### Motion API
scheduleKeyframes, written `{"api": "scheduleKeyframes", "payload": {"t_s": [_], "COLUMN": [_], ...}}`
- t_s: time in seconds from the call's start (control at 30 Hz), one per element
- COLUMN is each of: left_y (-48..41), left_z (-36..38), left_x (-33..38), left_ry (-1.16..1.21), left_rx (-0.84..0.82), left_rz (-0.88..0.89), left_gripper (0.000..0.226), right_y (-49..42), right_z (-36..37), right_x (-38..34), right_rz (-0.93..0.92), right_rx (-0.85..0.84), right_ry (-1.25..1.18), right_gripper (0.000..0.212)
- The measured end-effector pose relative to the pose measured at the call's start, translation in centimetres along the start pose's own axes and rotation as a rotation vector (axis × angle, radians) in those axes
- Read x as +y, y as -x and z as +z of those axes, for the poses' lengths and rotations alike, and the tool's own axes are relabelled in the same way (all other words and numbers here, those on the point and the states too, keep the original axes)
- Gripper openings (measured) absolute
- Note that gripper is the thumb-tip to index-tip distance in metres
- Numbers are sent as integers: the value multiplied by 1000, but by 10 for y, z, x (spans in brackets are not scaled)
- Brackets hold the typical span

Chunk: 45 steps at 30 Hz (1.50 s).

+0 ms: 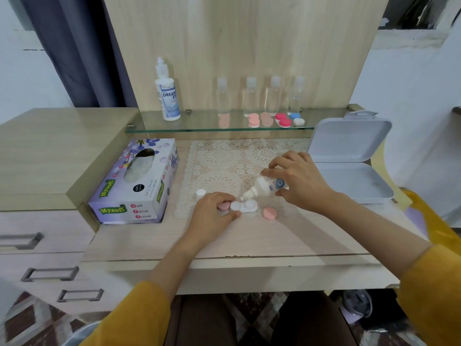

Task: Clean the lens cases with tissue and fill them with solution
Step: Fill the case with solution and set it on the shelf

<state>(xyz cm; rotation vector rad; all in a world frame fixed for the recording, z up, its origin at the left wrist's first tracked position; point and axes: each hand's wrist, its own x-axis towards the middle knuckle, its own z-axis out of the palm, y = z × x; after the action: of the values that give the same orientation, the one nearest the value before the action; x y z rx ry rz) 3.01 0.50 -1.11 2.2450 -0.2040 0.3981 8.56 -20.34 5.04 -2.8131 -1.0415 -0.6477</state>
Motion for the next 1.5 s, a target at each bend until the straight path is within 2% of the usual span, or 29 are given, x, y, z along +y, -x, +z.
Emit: {"api": "scheduleKeyframes", "payload": {"t_s": [0.33, 0.53, 1.27, 1.5], "left_y": [1, 0, 0, 0], "left_z": [-1, 0, 0, 0], "left_x": [3, 2, 2, 0], "left_ry": [7, 19, 8, -2], "left_rx": [0, 1, 2, -1], "left_rz": [-26, -39, -14, -9], "left_gripper": [23, 25, 23, 23], "right_y": [5, 4, 4, 5], "right_z": [-1, -3, -4, -7], "right_x": [12, 12, 10, 7], "right_rz": [-95, -125, -122, -54], "right_rx": [178, 204, 202, 86], "right_ry": [121, 131, 146, 105], "right_gripper": [56, 55, 54, 47]}}
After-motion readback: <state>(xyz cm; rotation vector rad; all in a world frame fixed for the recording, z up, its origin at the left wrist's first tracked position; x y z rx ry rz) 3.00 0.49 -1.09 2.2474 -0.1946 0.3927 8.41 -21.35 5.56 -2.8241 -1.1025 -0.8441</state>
